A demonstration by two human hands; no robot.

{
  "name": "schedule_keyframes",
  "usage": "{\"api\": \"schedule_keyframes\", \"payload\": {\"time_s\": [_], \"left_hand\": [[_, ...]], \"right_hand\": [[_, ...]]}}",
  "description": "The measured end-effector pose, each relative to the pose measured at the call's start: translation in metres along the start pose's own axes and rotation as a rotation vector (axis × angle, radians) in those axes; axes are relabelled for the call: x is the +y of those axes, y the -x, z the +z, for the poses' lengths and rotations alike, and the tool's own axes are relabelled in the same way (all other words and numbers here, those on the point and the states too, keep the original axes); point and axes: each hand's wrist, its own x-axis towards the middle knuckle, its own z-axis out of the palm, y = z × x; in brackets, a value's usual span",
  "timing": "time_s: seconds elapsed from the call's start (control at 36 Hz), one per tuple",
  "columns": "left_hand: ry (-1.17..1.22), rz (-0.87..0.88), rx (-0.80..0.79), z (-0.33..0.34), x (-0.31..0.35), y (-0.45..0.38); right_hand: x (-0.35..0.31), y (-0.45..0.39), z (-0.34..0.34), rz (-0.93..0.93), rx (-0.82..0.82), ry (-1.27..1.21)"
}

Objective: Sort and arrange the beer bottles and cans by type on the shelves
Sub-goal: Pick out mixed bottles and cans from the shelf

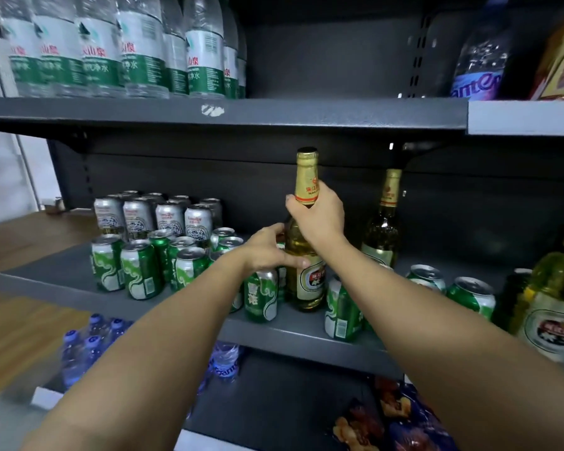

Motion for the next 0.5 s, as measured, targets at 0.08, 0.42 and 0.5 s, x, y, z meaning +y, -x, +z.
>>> {"api": "schedule_keyframes", "payload": {"time_s": [0.08, 0.42, 0.5], "left_hand": [[0.061, -0.008, -0.047, -0.003, 0.007, 0.014], [0.365, 0.043, -0.093, -0.004, 0.004, 0.07], [0.408, 0.039, -0.102, 0.0, 0.008, 0.088]], "right_hand": [[-0.01, 0.011, -0.002, -0.024, -0.009, 0.018], [-0.048, 0.044, -0.016, 0.071, 0.05, -0.045], [-0.056, 0.056, -0.028, 0.109, 0.071, -0.054]]}}
